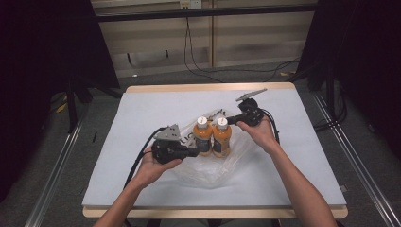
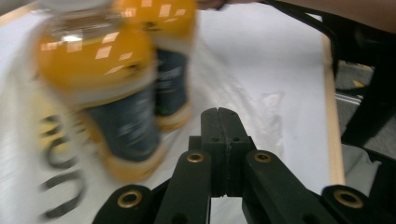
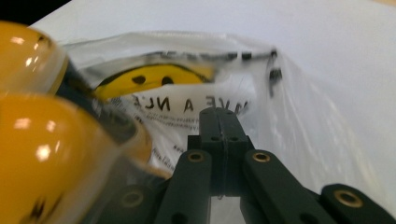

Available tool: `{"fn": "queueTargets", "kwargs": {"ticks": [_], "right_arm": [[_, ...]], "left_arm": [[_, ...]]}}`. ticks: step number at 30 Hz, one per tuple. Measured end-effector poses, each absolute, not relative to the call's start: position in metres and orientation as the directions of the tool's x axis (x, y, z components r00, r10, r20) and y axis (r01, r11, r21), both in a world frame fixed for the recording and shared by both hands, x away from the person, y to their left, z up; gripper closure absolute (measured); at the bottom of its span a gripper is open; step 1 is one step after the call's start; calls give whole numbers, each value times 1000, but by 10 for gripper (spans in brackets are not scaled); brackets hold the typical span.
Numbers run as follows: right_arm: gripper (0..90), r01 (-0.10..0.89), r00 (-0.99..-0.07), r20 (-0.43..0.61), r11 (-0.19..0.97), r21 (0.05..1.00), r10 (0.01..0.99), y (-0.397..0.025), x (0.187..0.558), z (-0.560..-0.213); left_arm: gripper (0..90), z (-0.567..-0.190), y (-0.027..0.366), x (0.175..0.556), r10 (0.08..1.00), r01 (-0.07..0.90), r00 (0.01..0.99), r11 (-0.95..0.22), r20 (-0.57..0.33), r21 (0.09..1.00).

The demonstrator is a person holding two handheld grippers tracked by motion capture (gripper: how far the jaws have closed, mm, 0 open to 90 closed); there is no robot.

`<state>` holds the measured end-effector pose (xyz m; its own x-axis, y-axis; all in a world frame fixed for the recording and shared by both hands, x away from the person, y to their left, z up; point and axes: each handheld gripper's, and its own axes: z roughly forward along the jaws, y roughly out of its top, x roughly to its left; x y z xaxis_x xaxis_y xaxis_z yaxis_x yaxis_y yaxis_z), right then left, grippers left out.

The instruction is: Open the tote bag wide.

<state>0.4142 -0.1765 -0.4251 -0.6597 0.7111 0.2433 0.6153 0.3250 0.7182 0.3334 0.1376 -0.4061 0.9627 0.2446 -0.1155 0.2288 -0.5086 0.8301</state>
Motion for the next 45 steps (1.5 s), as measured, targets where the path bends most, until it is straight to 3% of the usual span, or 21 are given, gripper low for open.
{"fn": "queueTargets", "kwargs": {"ticks": [8,16,27,32,40,45], "right_arm": [[900,627,-657,263,318,711,707,-197,386,-435],[900,600,-689,252,339,725,680,-203,358,-438],[900,512,-793,207,443,736,573,-177,317,-443],[900,514,-792,188,469,719,580,-171,319,-455],[900,567,-748,161,494,659,644,-176,321,-476],[900,567,-745,154,495,658,649,-181,318,-478]], "left_arm": [[900,-388,156,355,308,246,946,-469,-104,848],[900,-403,151,397,349,296,931,-544,-109,785],[900,-391,133,415,293,261,952,-616,-92,743],[900,-417,124,422,293,286,949,-655,-114,699],[900,-454,103,429,310,281,950,-791,-41,543],[900,-463,113,433,349,314,936,-767,-47,560]]}}
